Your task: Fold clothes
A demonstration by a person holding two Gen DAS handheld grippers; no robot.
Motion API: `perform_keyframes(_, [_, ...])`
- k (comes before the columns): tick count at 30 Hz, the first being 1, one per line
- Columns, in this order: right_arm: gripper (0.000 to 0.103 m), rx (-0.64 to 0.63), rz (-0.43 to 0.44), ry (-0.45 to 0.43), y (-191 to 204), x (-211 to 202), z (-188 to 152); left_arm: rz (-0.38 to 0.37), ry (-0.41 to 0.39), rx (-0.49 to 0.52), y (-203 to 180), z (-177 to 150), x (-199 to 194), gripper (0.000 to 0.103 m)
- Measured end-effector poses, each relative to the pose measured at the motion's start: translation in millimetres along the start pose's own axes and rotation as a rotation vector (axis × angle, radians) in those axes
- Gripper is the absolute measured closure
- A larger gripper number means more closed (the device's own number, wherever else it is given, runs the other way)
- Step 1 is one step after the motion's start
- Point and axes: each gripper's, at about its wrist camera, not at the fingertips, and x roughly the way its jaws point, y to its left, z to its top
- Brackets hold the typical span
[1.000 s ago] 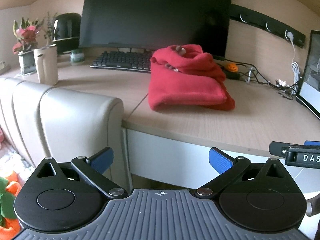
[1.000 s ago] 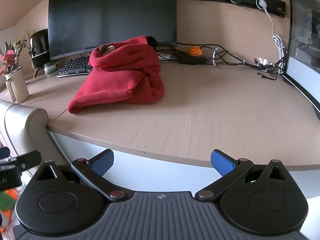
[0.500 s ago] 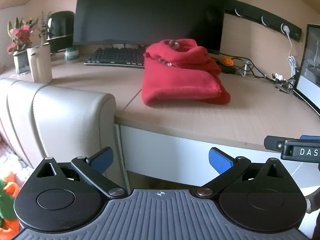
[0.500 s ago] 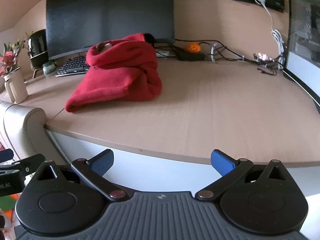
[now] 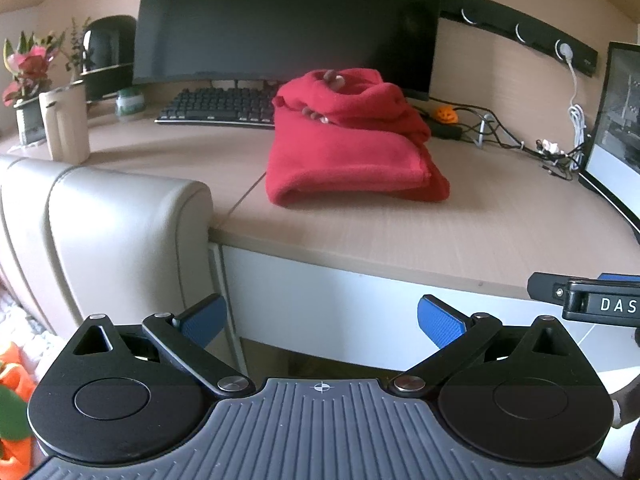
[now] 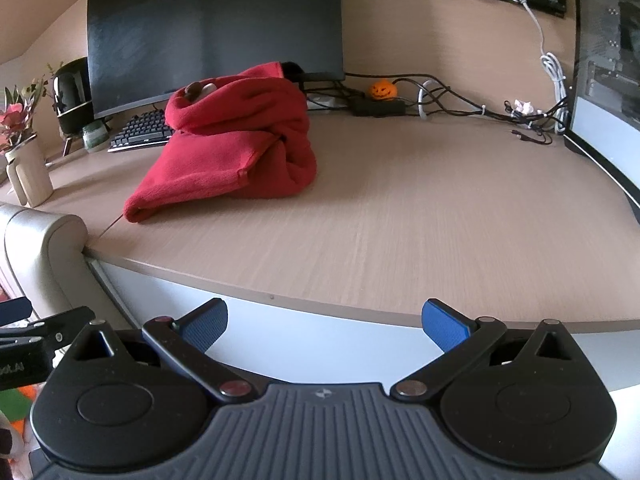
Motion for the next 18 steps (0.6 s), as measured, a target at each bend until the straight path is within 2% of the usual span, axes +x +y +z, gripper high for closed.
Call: perform_keyframes(18, [0.0, -0.035, 0.023, 0.015, 9.1, 3.2, -2.5, 0.014, 0.02, 0.002, 5.3, -1.6, 0.9, 0.0])
